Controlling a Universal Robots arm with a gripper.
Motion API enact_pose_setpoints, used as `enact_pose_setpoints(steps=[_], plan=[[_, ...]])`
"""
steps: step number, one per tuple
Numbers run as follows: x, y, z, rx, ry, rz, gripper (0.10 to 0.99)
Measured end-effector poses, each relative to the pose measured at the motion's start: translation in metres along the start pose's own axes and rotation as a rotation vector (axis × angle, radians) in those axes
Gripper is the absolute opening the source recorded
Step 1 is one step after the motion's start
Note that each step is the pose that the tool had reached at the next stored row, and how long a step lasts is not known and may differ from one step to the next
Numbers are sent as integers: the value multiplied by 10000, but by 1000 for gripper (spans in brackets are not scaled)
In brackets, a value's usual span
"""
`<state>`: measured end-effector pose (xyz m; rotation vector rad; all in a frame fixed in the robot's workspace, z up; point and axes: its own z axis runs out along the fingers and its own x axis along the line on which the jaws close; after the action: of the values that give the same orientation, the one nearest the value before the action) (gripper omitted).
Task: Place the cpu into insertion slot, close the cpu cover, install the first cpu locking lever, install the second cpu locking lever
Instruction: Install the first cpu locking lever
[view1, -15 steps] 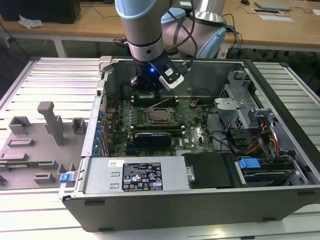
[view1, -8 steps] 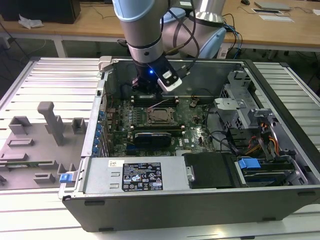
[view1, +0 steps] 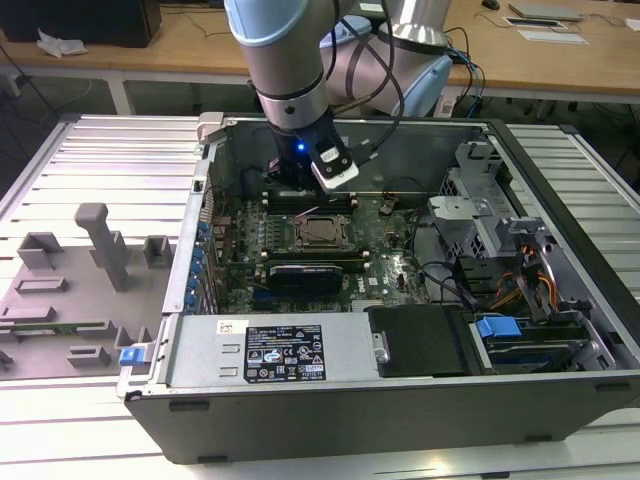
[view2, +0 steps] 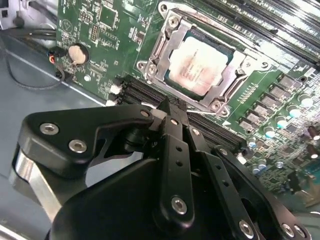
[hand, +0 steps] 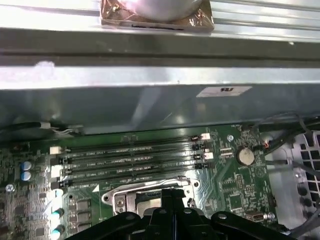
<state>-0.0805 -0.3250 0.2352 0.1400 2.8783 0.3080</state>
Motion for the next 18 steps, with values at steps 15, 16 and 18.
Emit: enact_pose_setpoints(steps=[15, 16, 18], plan=[[10, 119, 119, 110, -26, 57, 106], [10, 133, 131, 126, -30, 71, 106], [12, 152, 143, 138, -35, 83, 106]])
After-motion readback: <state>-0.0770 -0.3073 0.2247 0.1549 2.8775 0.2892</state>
